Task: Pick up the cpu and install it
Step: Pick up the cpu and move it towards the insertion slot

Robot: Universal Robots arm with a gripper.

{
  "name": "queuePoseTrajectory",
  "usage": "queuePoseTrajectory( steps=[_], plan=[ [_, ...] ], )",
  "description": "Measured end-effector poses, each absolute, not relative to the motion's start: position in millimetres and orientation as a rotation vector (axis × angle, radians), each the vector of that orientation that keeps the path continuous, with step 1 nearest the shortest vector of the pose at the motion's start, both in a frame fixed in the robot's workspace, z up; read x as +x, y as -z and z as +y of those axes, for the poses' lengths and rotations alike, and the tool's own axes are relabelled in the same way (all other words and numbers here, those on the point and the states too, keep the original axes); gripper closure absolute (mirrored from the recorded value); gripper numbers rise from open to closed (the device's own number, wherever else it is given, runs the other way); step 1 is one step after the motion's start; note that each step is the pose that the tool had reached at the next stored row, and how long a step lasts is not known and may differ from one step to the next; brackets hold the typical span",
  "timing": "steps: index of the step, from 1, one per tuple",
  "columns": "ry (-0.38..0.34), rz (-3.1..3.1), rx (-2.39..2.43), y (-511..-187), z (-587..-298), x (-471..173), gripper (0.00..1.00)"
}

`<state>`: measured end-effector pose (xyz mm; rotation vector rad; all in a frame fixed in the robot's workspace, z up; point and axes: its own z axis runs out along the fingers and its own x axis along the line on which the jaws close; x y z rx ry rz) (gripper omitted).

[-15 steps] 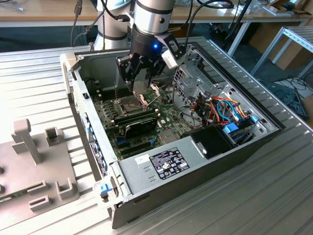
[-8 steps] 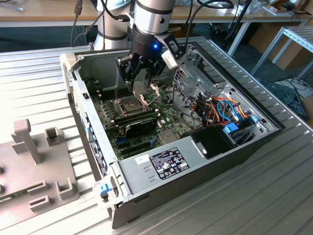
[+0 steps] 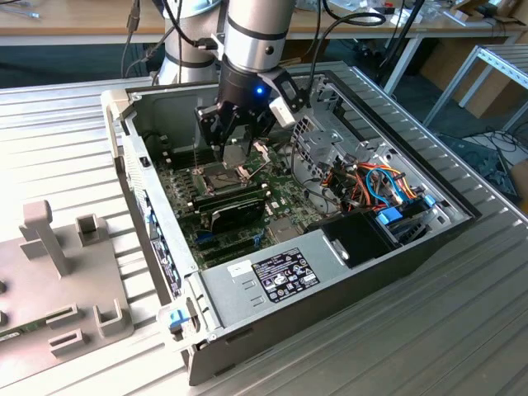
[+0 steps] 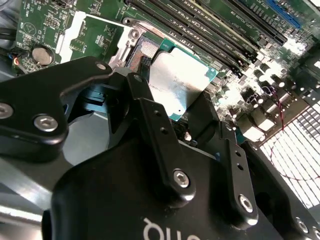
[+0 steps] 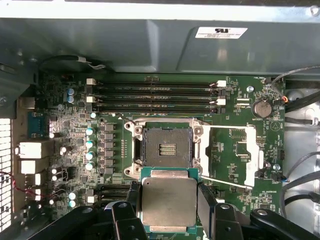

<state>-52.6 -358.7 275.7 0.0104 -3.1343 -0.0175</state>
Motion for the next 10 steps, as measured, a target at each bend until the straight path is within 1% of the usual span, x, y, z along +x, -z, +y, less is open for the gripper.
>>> queuePoseTrajectory(
  steps=[5,10],
  plan=[
    [0.017,-3.134,0.011,-264.4,-351.5,-52.4,0.45],
    [0.017,-3.134,0.023,-259.7,-344.3,-52.4,0.45]
  ],
)
